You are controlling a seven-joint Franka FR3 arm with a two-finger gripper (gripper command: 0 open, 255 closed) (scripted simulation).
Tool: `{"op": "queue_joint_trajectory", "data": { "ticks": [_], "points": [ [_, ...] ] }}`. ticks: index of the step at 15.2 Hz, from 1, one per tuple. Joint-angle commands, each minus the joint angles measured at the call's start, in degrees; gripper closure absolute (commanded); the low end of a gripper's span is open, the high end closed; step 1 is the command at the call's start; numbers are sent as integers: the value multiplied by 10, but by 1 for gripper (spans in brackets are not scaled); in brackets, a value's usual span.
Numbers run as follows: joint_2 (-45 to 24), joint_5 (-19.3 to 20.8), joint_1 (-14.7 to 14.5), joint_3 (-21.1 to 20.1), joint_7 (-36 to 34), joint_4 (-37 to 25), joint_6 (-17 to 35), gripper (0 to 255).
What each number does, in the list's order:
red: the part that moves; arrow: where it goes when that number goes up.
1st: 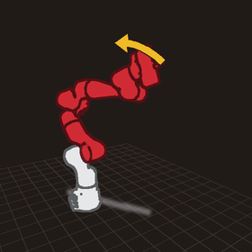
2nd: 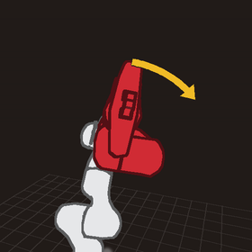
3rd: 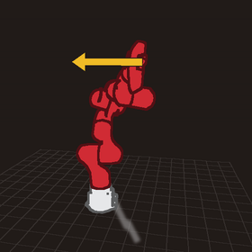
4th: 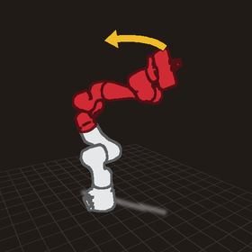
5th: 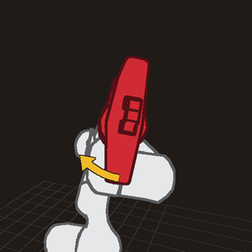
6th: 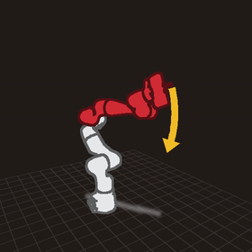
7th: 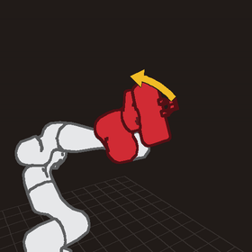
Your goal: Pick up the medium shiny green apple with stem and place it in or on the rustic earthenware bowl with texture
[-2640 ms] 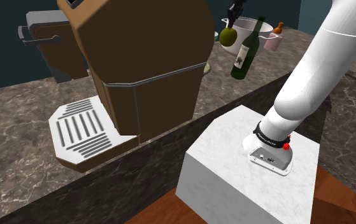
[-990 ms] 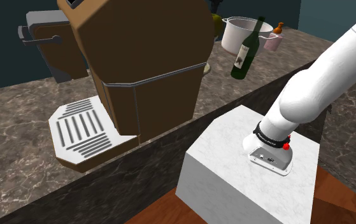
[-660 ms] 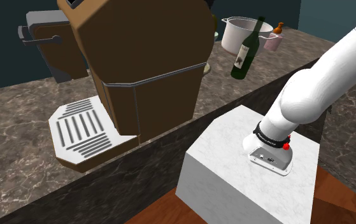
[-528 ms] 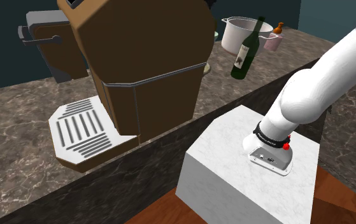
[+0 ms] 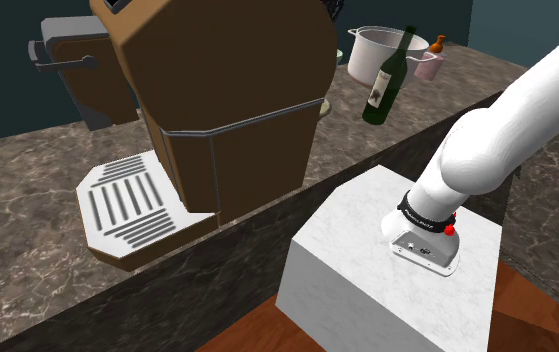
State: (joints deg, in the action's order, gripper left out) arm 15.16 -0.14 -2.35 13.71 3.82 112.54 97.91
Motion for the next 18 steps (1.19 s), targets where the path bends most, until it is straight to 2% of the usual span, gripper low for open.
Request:
{"op": "queue_joint_trajectory", "data": {
  "ticks": [1, 15, 18],
  "points": [
    [3, 0, 0, 0, 0, 19, 17, 255],
    [-4, 0, 2, 4, 6, 123, 127, 255],
    [-4, 0, 2, 4, 6, 123, 127, 255]
  ]
}}
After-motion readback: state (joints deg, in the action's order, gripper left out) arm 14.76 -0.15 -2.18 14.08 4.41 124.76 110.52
